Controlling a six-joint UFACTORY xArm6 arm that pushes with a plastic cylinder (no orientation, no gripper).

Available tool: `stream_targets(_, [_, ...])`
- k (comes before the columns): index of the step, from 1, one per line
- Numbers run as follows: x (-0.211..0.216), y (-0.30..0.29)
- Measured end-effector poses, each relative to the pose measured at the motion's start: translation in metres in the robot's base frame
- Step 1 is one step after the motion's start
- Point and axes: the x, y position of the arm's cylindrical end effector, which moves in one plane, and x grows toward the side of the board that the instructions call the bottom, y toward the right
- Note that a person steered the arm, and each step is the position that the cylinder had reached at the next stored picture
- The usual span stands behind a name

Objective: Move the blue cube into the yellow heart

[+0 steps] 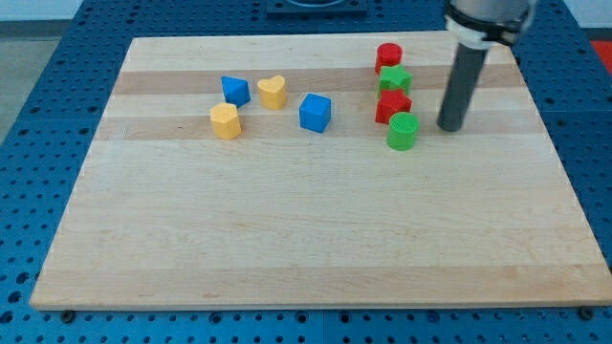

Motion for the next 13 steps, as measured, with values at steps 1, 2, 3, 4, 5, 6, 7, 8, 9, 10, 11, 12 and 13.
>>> stream_targets(1, [0.035, 0.026])
stream_targets(2, [0.088, 0.001])
stream_targets(3, [0.105, -0.025])
stream_targets(4, [0.105, -0.033])
stream_targets(5, [0.105, -0.039])
stream_targets(6, [0.105, -0.063])
stream_targets(7, [0.105, -0.077])
stream_targets(8, [0.105, -0.077])
stream_targets(9, [0.101, -0.083])
stream_targets(10, [0.091, -0.084])
stream_targets(11, [0.085, -0.087])
stream_targets(12, [0.074, -0.103])
stream_targets(13, [0.062, -0.119])
